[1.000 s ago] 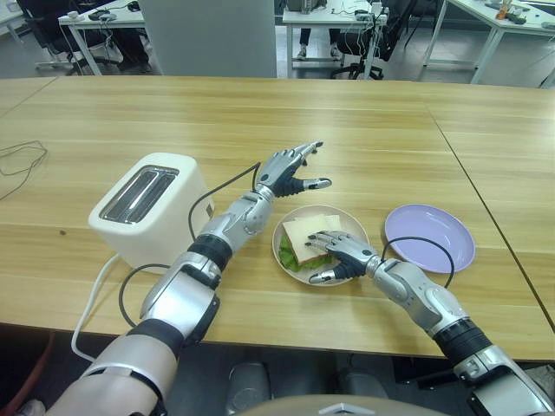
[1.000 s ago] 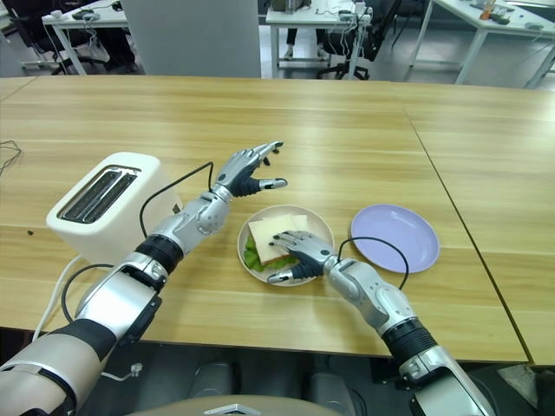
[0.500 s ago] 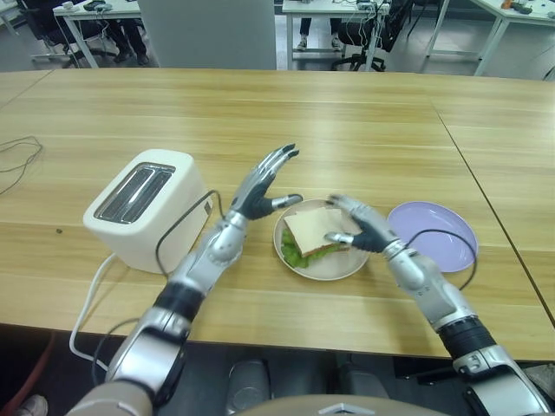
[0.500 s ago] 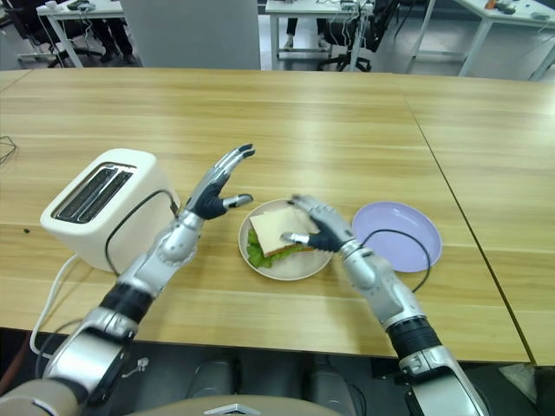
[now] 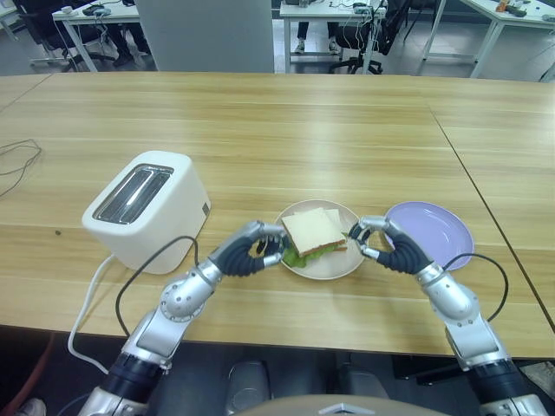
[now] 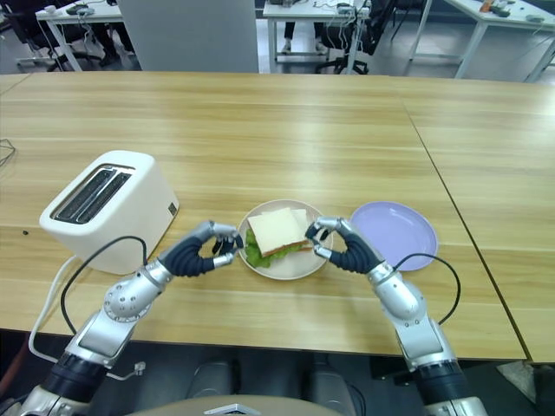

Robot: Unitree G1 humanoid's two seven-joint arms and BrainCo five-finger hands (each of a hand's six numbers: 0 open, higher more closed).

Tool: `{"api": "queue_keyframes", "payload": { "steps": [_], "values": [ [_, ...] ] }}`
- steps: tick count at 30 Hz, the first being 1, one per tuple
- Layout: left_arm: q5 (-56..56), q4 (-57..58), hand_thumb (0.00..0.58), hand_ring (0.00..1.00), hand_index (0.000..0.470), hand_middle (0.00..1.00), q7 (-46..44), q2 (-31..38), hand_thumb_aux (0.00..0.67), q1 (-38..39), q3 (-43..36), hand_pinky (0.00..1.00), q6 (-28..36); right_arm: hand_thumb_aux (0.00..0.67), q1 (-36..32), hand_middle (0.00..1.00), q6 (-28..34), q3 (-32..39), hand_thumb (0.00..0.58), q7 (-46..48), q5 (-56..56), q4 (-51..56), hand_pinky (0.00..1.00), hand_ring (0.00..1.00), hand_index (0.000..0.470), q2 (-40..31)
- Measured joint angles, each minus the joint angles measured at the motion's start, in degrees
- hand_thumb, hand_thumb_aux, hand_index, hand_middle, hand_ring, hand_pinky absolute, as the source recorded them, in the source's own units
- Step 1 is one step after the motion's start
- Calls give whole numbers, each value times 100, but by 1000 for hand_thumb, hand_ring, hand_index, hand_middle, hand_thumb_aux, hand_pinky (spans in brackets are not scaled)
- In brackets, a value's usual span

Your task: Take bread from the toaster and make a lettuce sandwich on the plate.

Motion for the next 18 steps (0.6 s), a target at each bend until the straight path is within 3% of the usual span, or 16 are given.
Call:
{"api": "queue_keyframes", "payload": {
  "steps": [9, 18],
  "values": [
    [1378, 878, 580, 1000, 460, 1000, -49, -166, 670, -6, -643, 1000, 81, 670, 294, 1000, -135, 821, 580, -110, -1611, 504, 1000, 1000, 460, -125],
    [2733, 2287, 580, 1000, 460, 1000, 574, -576, 670, -947, -1310, 1000, 94, 670, -744, 1000, -67, 1437, 580, -933, -3005, 1807, 1000, 1000, 460, 66]
  ]
}}
